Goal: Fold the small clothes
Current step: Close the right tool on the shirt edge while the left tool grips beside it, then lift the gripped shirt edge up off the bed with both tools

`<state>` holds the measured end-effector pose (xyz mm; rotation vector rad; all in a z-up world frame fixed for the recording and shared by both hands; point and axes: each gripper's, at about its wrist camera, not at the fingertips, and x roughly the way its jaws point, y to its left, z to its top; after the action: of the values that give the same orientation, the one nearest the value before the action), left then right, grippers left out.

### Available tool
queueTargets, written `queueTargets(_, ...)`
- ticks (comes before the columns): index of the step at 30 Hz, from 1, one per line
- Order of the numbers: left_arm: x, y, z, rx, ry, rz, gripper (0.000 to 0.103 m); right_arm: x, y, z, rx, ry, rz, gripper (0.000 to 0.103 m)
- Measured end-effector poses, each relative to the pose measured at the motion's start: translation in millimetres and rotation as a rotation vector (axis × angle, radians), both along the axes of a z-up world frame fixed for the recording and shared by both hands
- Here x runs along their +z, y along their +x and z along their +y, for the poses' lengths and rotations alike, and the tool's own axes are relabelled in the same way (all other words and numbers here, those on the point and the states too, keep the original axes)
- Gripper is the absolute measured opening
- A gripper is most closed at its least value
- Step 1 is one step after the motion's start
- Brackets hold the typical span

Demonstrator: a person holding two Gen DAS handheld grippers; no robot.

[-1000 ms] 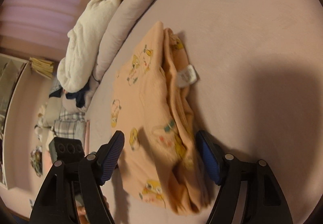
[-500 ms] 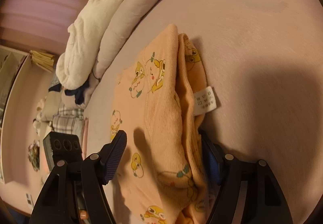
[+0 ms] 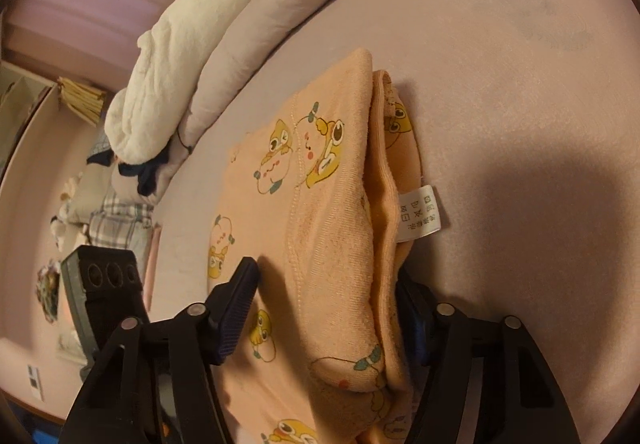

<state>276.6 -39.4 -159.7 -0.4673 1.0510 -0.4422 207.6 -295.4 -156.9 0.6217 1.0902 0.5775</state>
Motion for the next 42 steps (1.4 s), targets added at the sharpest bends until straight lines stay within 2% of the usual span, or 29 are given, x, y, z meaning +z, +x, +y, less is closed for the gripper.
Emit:
queueTargets(8, -0.8, -1.5, -4.0, 0.011, 0.022, -0.007, 0.102, -1.8, -0.8, -2.7, -0.004, 0.01, 0.004, 0.052)
queueTargets(17, -1.5, 1.8, -6.3, 0.012, 0.064, -0.011, 0.1, -2.5, -0.6, -4.2, 0.003, 0.003, -0.007, 0.046)
queueTargets(19, -0.5, -0.2, -4.1, 0.024, 0.07, -0.011, 0.094, -1.9, -0.8, -3.6, 0.004, -0.003, -0.011, 0.045)
queueTargets(21, 0.1, 0.2, 1.2, 0.048, 0.066, -0.002, 0.08, -2.1, -0.8, -3.9, 0.005, -0.005, -0.013, 0.044)
queueTargets(23, -1.3, 0.8, 10.6, 0.067, 0.03, 0.017, 0.076, -2.0, -0.7, -3.9, 0.004, -0.007, -0.013, 0.043)
queueTargets(24, -1.3, 0.1, 12.3, 0.073, 0.034, 0.023, 0.07, -1.8, -0.7, -3.8, 0.003, -0.009, -0.013, 0.043)
queueTargets(29, 1.3, 0.1, 8.8, 0.081, 0.101, 0.016, 0.061, 4.4, -7.4, 7.5, -0.008, -0.09, -0.048, 0.038)
queueTargets(31, 2.3, -0.9, 7.4, 0.087, 0.112, 0.006, 0.053, 8.0, -11.2, 13.3, -0.008, -0.134, -0.074, 0.035)
queueTargets(33, 4.3, -4.0, 8.9, 0.096, 0.108, -0.003, 0.04, 11.9, -15.1, 16.7, -0.009, -0.159, -0.103, 0.031)
queueTargets(36, 9.8, -10.1, 7.1, 0.1, 0.13, -0.028, 0.03, 18.9, -22.7, 20.0, -0.011, -0.195, -0.153, 0.029)
queueTargets(42, 24.9, -25.3, 3.3, 0.1, 0.166, -0.069, 0.025, 34.3, -40.2, 25.8, -0.008, -0.2, -0.206, 0.028)
